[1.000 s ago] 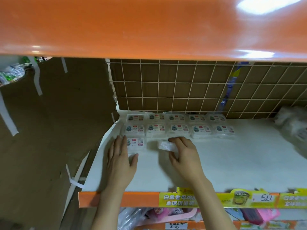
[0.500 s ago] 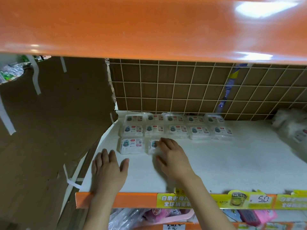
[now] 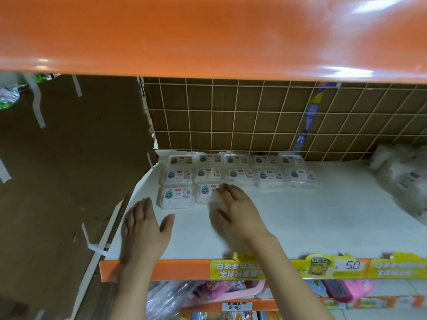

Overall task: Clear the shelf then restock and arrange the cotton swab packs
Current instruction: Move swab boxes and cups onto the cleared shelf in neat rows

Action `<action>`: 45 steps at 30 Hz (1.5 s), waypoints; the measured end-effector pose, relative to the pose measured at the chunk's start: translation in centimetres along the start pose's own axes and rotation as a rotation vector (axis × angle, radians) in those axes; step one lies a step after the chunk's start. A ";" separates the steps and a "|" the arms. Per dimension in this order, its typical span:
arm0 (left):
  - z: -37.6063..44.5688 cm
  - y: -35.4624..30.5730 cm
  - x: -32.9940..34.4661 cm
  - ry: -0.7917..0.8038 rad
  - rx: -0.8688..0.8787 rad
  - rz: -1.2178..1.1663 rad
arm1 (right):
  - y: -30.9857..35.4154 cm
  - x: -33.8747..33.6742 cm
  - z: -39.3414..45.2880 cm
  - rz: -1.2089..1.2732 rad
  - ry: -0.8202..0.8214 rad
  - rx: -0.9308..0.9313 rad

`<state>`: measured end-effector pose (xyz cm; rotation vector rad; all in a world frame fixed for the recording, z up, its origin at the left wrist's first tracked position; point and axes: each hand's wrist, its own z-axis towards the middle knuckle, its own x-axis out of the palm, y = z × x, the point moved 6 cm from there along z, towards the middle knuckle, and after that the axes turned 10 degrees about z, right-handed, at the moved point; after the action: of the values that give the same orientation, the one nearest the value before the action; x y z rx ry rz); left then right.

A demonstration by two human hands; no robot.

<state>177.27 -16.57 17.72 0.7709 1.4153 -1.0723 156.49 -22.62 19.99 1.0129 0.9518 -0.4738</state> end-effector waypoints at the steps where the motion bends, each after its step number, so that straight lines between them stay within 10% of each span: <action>1: -0.1 -0.1 -0.2 -0.013 -0.009 -0.021 | -0.3 -0.6 -0.6 0.025 -0.021 0.021; 11: -2.9 -10.8 -2.2 -0.243 0.075 -0.137 | -7.7 -8.3 -6.2 0.094 -0.145 0.121; 25: -14.4 -36.2 1.9 -0.010 0.327 -0.125 | -22.5 -20.8 -19.8 0.086 -0.196 0.202; 45: -11.4 -41.4 1.2 0.029 0.429 -0.140 | -26.8 -27.9 -19.8 0.046 -0.425 0.221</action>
<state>134.93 -21.46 23.23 1.0048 1.2917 -1.5075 113.52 -20.42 26.35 1.0741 0.5026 -0.7334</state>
